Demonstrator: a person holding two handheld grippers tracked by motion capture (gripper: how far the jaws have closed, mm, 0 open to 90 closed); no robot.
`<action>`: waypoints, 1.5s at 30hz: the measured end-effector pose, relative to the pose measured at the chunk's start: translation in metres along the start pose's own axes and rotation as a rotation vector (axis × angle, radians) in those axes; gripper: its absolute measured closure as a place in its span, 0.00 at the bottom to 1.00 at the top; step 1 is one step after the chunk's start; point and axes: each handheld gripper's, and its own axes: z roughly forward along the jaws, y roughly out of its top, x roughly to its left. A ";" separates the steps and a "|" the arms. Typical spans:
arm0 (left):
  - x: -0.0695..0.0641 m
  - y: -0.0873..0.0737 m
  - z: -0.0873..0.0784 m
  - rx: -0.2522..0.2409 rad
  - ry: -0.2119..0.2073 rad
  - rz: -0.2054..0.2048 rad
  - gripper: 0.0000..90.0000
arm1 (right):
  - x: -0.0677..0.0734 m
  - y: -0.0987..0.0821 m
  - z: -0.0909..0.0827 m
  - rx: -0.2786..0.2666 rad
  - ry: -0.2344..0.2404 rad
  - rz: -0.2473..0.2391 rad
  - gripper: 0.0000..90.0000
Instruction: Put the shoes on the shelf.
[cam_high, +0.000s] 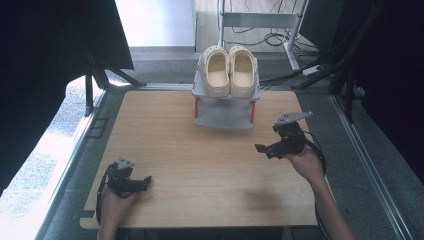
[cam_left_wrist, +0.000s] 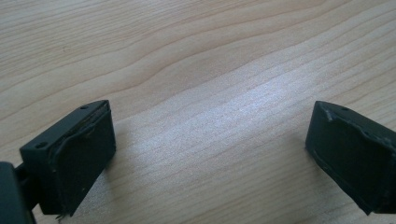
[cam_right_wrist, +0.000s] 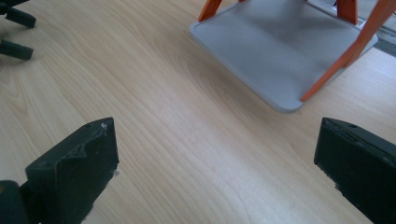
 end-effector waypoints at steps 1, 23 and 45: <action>0.000 0.000 0.000 -0.001 -0.001 -0.002 0.02 | 0.000 -0.005 -0.001 -0.001 0.000 0.004 0.00; 0.000 0.000 0.000 -0.001 -0.001 -0.005 0.02 | 0.007 -0.099 0.020 0.010 -0.030 0.081 0.00; -0.001 0.000 0.000 -0.001 0.001 -0.004 0.02 | 0.018 -0.148 0.054 0.091 -0.087 0.082 0.00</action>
